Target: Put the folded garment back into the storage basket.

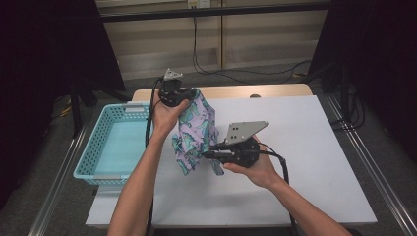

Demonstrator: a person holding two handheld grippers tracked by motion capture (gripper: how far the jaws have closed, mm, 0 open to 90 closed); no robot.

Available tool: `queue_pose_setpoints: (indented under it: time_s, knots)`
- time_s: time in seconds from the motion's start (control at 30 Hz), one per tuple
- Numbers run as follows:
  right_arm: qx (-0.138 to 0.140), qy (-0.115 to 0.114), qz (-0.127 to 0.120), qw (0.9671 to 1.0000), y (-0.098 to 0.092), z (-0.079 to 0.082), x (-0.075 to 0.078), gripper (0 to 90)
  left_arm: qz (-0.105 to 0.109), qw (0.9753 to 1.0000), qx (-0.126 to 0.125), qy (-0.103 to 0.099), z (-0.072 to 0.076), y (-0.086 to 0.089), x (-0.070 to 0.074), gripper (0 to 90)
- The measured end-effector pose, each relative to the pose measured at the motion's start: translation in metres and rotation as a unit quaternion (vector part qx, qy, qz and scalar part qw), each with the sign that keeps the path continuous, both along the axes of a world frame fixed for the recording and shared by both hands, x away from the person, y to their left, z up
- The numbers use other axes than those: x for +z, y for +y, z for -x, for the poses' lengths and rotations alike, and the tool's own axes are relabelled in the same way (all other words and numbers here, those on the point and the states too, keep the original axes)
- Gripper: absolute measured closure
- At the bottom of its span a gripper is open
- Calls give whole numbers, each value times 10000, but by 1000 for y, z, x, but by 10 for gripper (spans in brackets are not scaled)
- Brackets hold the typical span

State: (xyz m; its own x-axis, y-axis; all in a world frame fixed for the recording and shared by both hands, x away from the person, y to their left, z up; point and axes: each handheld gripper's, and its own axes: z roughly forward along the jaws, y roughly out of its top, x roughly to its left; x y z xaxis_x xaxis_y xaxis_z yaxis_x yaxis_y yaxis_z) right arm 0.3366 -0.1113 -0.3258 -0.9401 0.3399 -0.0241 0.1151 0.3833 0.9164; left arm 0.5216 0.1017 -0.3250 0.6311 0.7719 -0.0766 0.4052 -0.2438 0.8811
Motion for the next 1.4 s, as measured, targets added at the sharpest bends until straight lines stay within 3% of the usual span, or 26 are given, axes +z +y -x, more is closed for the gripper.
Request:
queue_pose_setpoints:
  time_s: [0.23,0.27,0.3,0.33,0.37,0.4,0.43,0.47,0.73,0.93,1.4]
  knots:
    - [77,-47,-46,9999,7,-1,4,834,-3,10000,58,10,0,10,4,807]
    - [111,-68,-40,9999,10,-2,4,834,-300,9995,-48,-58,1,16,7,807]
    - [111,-68,-40,9999,10,-2,4,834,-300,9995,-48,-58,1,16,7,807]
    - [110,-59,-38,9999,11,-2,5,834,21,9999,110,-104,3,12,7,807]
    - [121,-66,-43,9999,12,-2,5,835,-88,9999,47,-118,3,15,9,807]
    - [142,-90,-80,9998,13,-3,6,835,29,9999,111,-114,3,16,12,807]
    - [131,-92,-92,9998,14,-3,6,835,-93,9998,97,-112,2,19,13,807]
    - [127,-75,-112,9998,15,-2,7,835,30,9999,136,-103,2,19,13,807]
    - [240,-101,-170,9995,23,-7,10,835,81,9998,155,-85,-2,30,16,807]
    - [300,-95,-280,9991,29,-11,13,835,71,9997,233,-99,-3,38,18,807]
    - [456,-107,-237,9986,55,-19,23,835,39,9993,363,-95,-6,65,27,807]
